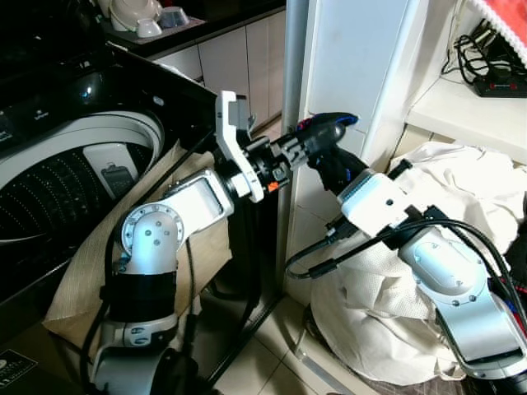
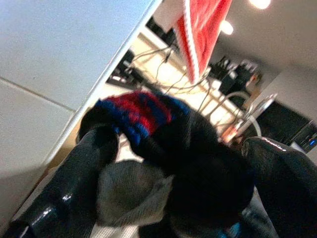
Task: Clothes washing
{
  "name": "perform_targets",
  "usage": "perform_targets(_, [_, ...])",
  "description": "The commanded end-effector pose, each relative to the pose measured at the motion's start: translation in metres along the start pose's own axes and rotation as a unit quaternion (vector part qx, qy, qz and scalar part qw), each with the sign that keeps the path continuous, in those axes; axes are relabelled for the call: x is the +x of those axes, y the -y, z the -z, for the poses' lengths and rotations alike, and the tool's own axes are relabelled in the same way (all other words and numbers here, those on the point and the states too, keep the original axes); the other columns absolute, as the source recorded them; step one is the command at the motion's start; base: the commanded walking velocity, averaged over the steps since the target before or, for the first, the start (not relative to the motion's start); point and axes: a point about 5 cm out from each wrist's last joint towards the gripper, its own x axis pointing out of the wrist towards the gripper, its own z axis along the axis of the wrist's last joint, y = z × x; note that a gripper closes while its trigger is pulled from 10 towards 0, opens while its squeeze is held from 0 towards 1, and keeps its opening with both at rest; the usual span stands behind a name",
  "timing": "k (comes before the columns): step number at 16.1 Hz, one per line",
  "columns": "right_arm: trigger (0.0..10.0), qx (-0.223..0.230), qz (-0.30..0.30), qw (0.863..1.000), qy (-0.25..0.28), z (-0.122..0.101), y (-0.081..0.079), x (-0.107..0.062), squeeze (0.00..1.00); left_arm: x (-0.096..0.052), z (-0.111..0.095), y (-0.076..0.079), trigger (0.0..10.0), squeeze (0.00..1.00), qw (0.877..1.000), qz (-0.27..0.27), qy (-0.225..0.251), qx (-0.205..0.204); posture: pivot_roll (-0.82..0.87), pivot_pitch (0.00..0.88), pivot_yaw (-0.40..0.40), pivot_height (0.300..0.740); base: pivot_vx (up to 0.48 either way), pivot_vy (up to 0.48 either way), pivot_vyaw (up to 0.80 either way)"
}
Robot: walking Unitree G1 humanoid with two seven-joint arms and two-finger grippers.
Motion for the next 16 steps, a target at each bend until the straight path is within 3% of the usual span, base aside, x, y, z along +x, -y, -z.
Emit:
perform_targets(1, [0.0,-0.008,0.003,1.000,0.000,0.000,0.002,0.002,0.00,-0.001,0.002,-0.003,4.9,0.00,0.999,-0.024,-0.021,0.023,-0.18,0.000,0.072,0.740,0.000,0.000,0.00])
perform_targets(2, [0.0,-0.009,0.003,1.000,0.001,0.000,0.002,0.002,0.00,-0.001,0.002,-0.004,0.0,0.00,0.999,-0.030,-0.024,0.025,-0.18,0.000,0.072,0.740,0.000,0.000,0.00])
perform_targets(6, [0.0,-0.012,0.010,1.000,0.003,-0.001,0.005,0.003,0.00,-0.002,0.000,-0.014,0.0,0.00,0.997,-0.072,-0.028,0.030,-0.18,0.000,0.074,0.740,0.000,0.000,0.00])
perform_targets(8, [0.0,-0.011,0.009,1.000,0.004,-0.001,0.004,0.003,0.00,-0.002,0.002,-0.012,0.0,0.00,0.996,-0.063,-0.039,0.050,-0.18,0.000,0.074,0.740,0.000,0.000,0.00])
perform_targets(11, [0.0,-0.011,0.009,1.000,0.005,-0.001,0.004,0.003,0.00,-0.003,0.003,-0.009,0.0,0.00,0.998,-0.045,-0.024,0.021,-0.18,0.000,0.078,0.740,0.000,0.000,0.00])
perform_targets(14, [0.0,-0.012,0.011,1.000,0.005,-0.001,0.004,0.003,0.00,-0.003,0.004,-0.011,0.0,0.00,0.998,-0.047,-0.026,0.032,-0.18,0.000,0.077,0.740,0.000,0.000,0.00])
perform_targets(16, [0.0,-0.012,0.011,1.000,0.005,-0.002,0.005,0.004,0.00,-0.003,0.004,-0.011,0.0,0.00,0.999,-0.040,-0.021,0.019,-0.18,0.000,0.077,0.740,0.000,0.000,0.00])
